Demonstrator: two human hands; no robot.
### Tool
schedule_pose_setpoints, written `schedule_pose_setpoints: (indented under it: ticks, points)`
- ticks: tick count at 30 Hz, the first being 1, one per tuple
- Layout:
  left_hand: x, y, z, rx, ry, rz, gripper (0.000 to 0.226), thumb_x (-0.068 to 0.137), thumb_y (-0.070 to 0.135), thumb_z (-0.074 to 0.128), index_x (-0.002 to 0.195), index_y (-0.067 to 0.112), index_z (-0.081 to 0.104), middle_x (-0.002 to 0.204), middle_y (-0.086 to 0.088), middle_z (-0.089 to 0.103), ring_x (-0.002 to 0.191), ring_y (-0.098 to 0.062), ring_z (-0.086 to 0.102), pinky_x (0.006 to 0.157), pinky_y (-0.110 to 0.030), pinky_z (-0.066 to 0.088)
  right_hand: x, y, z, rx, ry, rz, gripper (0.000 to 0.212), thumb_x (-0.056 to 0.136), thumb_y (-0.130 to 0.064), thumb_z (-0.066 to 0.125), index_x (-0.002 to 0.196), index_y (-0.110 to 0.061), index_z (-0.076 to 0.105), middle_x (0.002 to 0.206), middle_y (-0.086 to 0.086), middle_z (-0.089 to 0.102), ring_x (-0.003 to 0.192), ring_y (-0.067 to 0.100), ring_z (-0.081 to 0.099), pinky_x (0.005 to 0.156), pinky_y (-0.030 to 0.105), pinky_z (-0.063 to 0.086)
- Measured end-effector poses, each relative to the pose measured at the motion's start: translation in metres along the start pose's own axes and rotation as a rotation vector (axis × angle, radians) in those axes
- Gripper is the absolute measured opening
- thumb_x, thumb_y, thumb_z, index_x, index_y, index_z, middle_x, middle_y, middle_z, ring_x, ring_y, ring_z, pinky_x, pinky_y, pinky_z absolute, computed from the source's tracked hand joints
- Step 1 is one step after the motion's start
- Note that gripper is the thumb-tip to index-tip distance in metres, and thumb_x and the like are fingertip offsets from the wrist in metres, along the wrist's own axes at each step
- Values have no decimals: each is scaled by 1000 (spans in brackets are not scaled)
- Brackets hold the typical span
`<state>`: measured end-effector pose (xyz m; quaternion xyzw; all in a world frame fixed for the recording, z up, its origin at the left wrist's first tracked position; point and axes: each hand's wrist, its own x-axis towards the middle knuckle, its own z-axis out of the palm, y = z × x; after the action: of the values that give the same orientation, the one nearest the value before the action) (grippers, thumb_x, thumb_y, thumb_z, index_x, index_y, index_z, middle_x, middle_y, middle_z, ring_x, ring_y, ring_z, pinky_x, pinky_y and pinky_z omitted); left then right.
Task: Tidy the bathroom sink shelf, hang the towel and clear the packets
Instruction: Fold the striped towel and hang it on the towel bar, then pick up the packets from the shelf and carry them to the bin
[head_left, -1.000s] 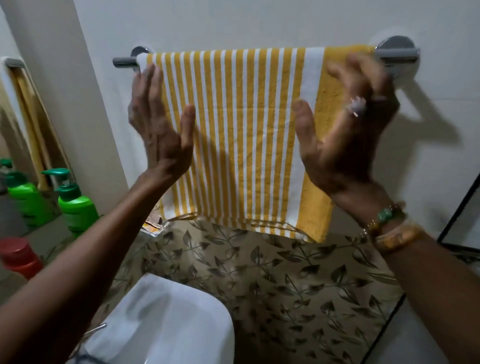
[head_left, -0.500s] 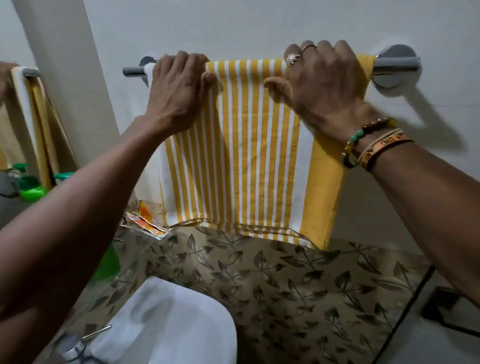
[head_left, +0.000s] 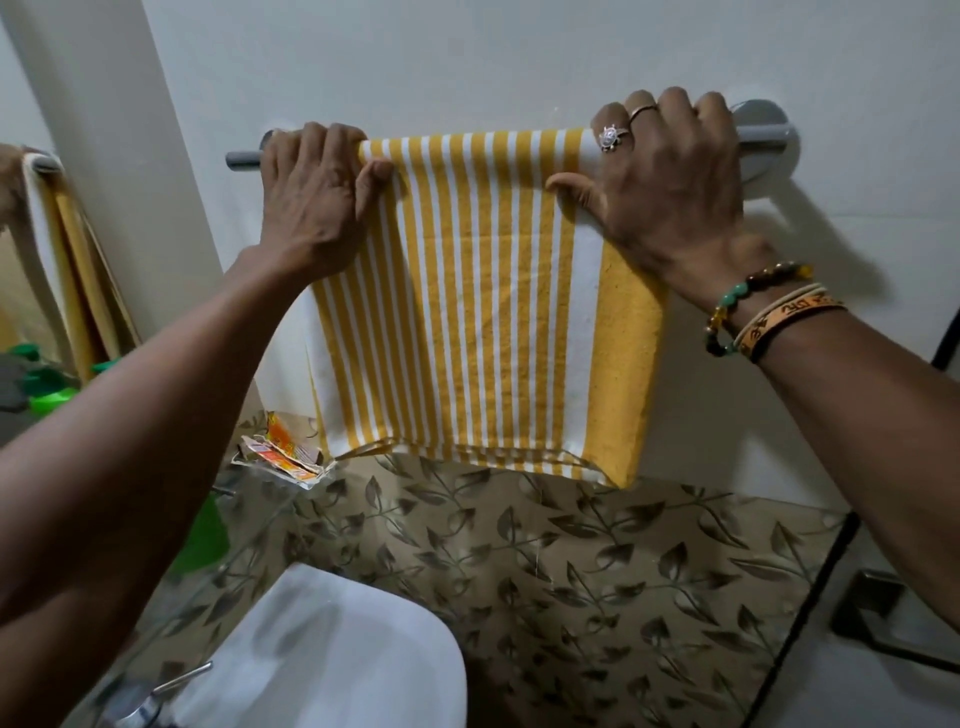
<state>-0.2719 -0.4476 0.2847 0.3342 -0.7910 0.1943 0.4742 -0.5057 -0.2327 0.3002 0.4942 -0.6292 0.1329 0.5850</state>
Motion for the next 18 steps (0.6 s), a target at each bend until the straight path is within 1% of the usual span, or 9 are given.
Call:
schedule_pose_setpoints:
  ticks: [4, 6, 7, 9, 10, 11, 12, 14, 18]
  points:
    - [1, 2, -9, 5, -73, 8, 67, 99, 63, 17, 132, 13, 47, 125, -18, 52, 124, -37, 42, 114, -47, 22, -1, -2, -3, 17, -6, 1, 77, 99, -69, 23, 115, 1, 51, 104, 24, 58, 89, 36, 52, 77, 46, 38]
    - [-1, 4, -16, -17, -127, 2, 69, 99, 64, 18, 143, 16, 41, 141, -17, 47, 138, -36, 33, 119, -48, 17, -1, -2, -4, 32, -21, 5, 82, 97, -72, 23, 119, 1, 51, 106, 24, 58, 92, 36, 53, 81, 47, 39]
    - [-5, 5, -18, -23, -151, -17, 70, 100, 63, 19, 151, 17, 33, 153, -15, 38, 147, -35, 23, 122, -49, 11, -2, -3, -4, 39, -35, 14, 86, 96, -74, 21, 124, 2, 50, 110, 25, 58, 96, 37, 53, 87, 49, 39]
    - [-18, 12, -22, 9, -145, -41, 73, 101, 63, 22, 159, 18, 16, 166, -10, 15, 154, -33, 2, 124, -48, 0, -2, -5, -3, 54, -52, 26, 93, 94, -77, 18, 140, 1, 40, 130, 29, 52, 119, 42, 49, 107, 56, 32]
    - [-26, 16, -22, 37, -124, -41, 75, 101, 62, 22, 159, 17, 12, 167, -10, 9, 154, -32, -2, 124, -48, -2, -4, -7, -2, 65, -40, 29, 95, 94, -77, 19, 147, 0, 33, 144, 30, 42, 134, 44, 39, 116, 60, 21]
    - [-35, 20, -23, 61, -98, -40, 76, 101, 62, 23, 159, 15, 11, 167, -10, 6, 154, -32, -4, 124, -47, -3, -5, -10, -2, 89, -15, 24, 96, 94, -77, 20, 151, 0, 25, 154, 30, 30, 144, 45, 26, 119, 63, 11]
    - [-43, 24, -23, 93, -76, -35, 77, 101, 62, 24, 159, 14, 10, 167, -10, 5, 154, -33, -5, 124, -48, -3, -6, -14, -2, 122, 23, 12, 97, 93, -77, 23, 154, -1, 20, 159, 28, 20, 149, 44, 15, 119, 65, 5]
    - [-56, 29, -24, 164, -62, -22, 79, 100, 62, 25, 159, 12, 10, 167, -11, 4, 154, -34, -4, 124, -50, -1, -8, -24, -2, 187, 68, -8, 98, 93, -78, 25, 156, -3, 13, 162, 27, 9, 151, 43, 5, 117, 65, -1]
    - [-77, 39, -31, 330, -38, 54, 77, 100, 60, 34, 159, 12, 16, 166, -15, 9, 153, -38, 3, 124, -51, 3, -9, -46, 9, 283, 171, -12, 100, 92, -78, 29, 155, -2, 13, 162, 28, 8, 151, 42, 6, 116, 65, -1]
